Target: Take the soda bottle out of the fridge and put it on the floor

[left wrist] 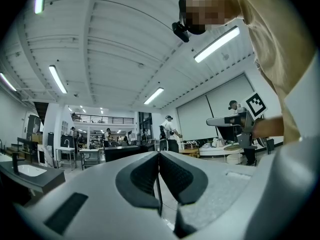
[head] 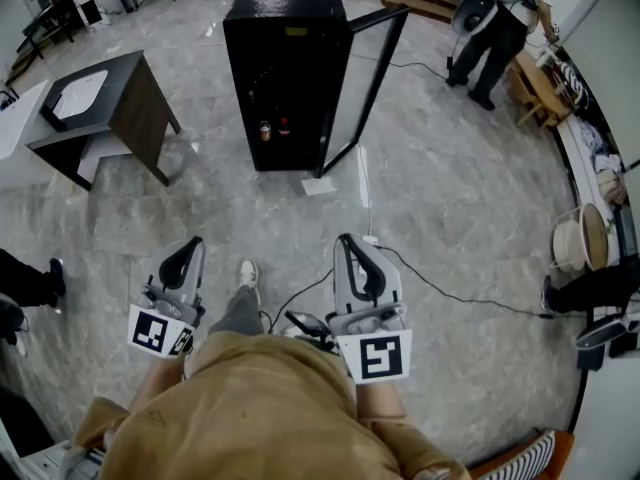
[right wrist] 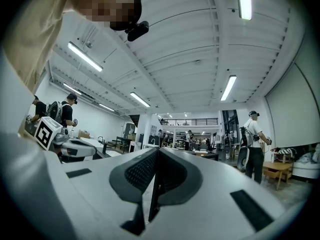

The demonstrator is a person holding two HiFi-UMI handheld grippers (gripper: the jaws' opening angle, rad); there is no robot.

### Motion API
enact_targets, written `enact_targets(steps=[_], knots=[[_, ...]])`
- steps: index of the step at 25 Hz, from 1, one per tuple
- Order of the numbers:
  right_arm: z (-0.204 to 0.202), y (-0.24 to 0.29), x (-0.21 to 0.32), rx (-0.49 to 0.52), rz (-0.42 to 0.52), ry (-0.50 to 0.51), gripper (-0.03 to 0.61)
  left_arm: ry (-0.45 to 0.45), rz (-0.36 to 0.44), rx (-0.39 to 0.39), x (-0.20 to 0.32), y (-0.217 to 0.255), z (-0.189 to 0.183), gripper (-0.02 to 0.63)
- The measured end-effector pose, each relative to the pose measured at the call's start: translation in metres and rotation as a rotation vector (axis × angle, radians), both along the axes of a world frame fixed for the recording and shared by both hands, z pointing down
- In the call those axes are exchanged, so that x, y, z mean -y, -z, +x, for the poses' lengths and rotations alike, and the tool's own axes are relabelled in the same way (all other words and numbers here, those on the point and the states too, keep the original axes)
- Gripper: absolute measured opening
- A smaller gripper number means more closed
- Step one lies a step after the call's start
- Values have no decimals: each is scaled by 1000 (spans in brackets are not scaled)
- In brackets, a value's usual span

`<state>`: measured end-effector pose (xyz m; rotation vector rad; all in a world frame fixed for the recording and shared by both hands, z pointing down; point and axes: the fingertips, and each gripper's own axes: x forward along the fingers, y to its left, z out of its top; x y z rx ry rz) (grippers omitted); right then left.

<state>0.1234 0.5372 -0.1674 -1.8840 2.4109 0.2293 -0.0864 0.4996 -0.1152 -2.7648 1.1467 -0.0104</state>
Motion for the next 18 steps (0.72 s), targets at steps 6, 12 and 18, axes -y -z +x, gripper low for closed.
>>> enact_targets(steps=[6,12,18], knots=[[1,-5,33,-6,-10,-13,3,-13,0,-9,39,-7,1,3],[-10,-16,112,-19,-58,-9,3,-14,-51,-27,120,-30,-6,3],[-22,-9,223,-29,-89,-25,3,-83,-96,-40,236,-37,-6,3]])
